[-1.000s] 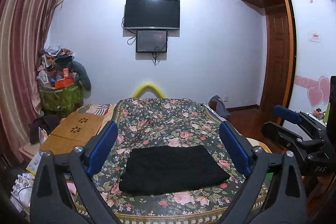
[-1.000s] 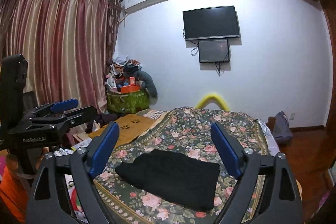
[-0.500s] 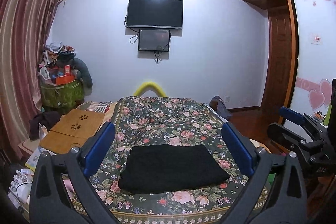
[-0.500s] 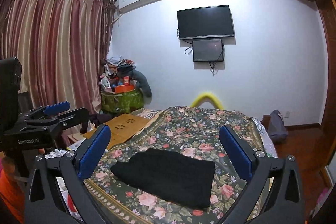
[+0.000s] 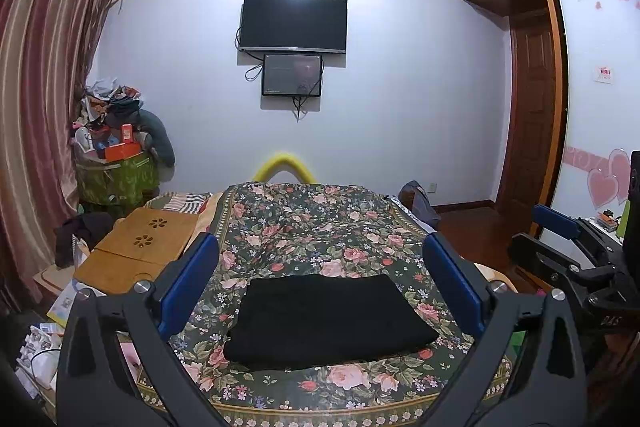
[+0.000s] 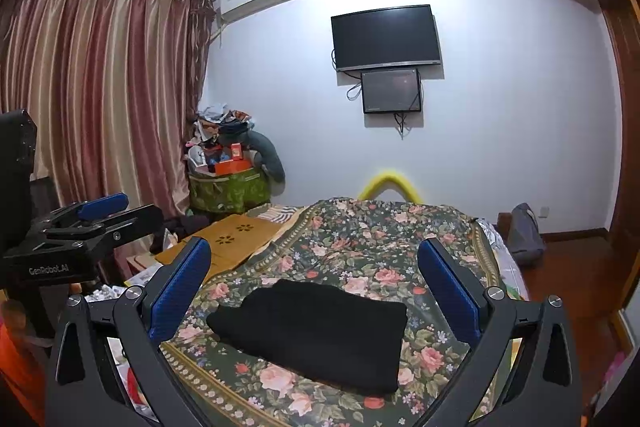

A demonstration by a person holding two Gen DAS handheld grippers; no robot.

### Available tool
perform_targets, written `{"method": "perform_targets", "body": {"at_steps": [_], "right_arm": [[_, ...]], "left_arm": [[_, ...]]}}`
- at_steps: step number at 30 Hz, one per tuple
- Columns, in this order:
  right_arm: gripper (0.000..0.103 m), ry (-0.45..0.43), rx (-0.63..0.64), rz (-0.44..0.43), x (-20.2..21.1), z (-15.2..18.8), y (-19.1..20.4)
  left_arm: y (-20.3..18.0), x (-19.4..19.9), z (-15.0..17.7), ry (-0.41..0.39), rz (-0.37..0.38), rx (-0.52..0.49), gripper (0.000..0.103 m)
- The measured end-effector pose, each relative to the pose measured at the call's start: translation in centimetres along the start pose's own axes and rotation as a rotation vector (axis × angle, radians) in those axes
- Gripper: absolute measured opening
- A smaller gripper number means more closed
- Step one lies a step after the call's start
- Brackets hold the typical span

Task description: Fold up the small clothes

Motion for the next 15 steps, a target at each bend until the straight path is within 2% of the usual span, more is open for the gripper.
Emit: {"method": "perform_targets", "body": {"at_steps": [15], "right_arm": [[0.103, 0.006, -0.012, 0.007, -0.02, 0.03, -0.03]], "left_arm": [[0.38, 0.11, 0.34, 0.004, 0.015, -0.009, 0.103]]}}
Point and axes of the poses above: each gripper's, at about its wrist camera, not at the fingertips, and x roughly against the way its jaws point, y to its left, z to its underside, the point moved 5 cm from there along -x, roughly the way its jaws point, and after that the axes turned 5 degrees about -y, right-handed, at the moved point
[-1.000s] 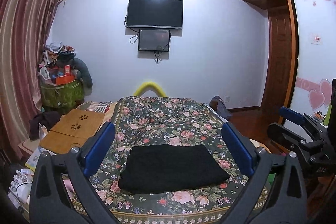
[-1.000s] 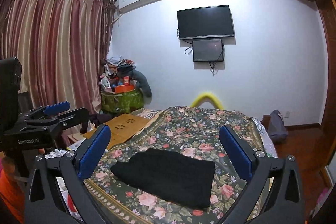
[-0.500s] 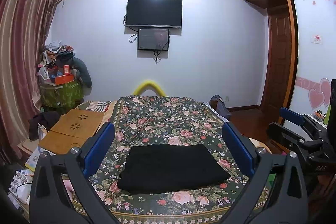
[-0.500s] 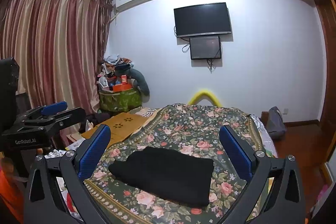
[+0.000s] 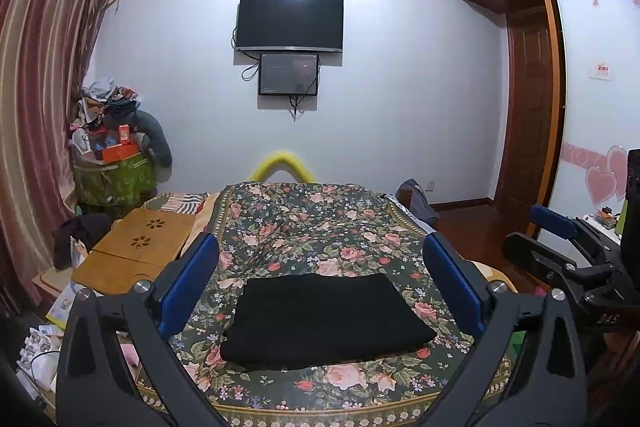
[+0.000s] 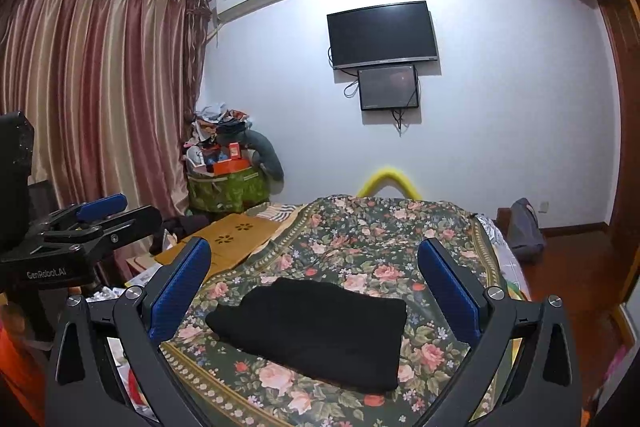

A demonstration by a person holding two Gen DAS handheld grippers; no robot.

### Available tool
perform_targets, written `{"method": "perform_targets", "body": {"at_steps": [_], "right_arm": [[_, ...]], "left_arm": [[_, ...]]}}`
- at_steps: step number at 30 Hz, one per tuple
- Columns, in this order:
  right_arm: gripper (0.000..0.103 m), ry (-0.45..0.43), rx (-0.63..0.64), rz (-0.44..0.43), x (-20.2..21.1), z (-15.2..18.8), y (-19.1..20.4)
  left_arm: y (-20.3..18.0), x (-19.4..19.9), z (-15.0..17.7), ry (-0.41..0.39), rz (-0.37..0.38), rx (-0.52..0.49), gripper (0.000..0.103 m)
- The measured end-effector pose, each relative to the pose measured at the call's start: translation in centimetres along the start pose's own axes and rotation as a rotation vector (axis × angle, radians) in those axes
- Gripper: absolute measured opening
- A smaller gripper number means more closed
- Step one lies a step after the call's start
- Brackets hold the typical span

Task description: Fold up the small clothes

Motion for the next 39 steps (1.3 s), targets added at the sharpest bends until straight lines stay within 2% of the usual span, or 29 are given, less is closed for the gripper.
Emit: {"method": "perform_targets", "body": {"at_steps": [26, 32, 39], "right_arm": [[0.103, -0.007, -0.008, 0.021, 0.3, -0.1, 0.7], [0.103, -0.003, -0.019, 0.025, 0.1, -0.1, 0.6], [0.103, 0.005, -0.021, 0.03, 0.0, 0.0, 0.6]], "left_arm": [[0.3, -0.4, 0.0, 0.022, 0.029, 0.023, 0.103], [0.0, -0.6, 0.0, 0.011, 0.018, 0.009, 0.103], [-0.6, -1.1, 0.4, 0.029, 0.038, 0.0, 0.103]]}}
Point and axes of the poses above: each gripper's, at about its wrist camera, not at the fingertips, and x roughly against the way its jaws point, y to its left, z to its underside, the point moved 5 cm from there along -x, roughly the way its jaws point, and after that the axes turned 5 degrees about -y, right-handed, at the moved point
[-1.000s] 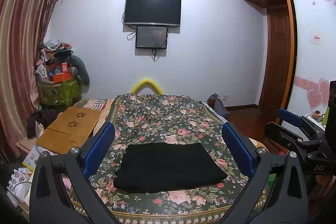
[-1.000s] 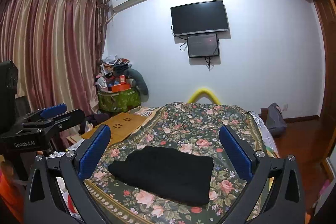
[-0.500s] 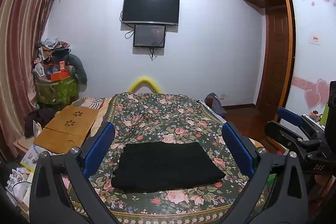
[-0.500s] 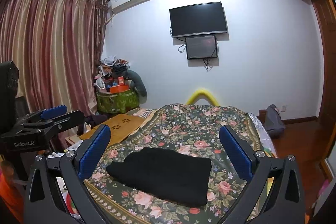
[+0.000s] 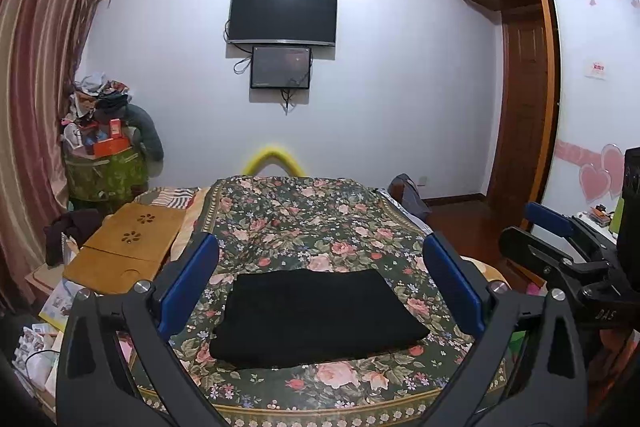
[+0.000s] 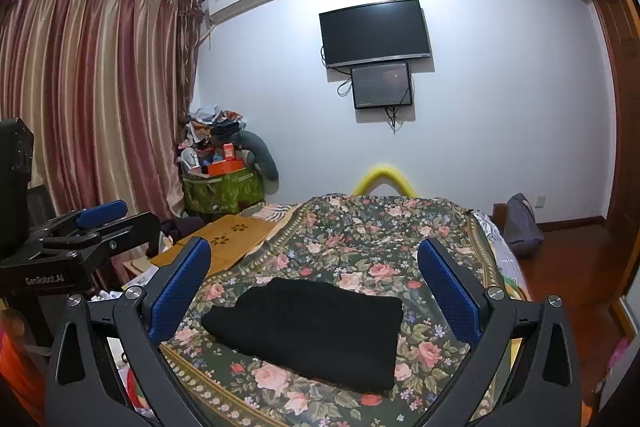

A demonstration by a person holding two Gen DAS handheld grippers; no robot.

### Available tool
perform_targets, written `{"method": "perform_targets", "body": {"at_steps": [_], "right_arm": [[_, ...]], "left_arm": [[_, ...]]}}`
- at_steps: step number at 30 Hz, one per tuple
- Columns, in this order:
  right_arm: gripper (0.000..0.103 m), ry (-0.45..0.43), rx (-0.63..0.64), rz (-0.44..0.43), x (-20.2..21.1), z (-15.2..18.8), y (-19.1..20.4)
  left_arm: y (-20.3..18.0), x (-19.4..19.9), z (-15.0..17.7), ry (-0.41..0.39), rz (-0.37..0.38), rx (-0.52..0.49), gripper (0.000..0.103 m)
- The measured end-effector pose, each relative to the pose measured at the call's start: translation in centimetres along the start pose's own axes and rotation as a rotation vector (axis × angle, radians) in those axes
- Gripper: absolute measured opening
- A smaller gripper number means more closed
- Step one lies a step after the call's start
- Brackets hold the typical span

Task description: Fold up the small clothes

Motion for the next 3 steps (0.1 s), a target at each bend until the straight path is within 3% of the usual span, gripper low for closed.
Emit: {"method": "perform_targets", "body": {"at_steps": [3], "right_arm": [[0.103, 0.006, 0.002, 0.001, -0.12, 0.01, -0.07]], "left_arm": [[-0.08, -0.09, 0.11, -0.001, -0.006, -0.005, 0.103]]}}
Point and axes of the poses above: each gripper's, at about its wrist camera, not at the fingertips, and x roughly against the way its jaws point, y to its left, z to its underside, the point moved 5 cm from there along -x, roughly the way its jaws point, and after that the axes turned 5 degrees about -y, right-handed, at the moved point
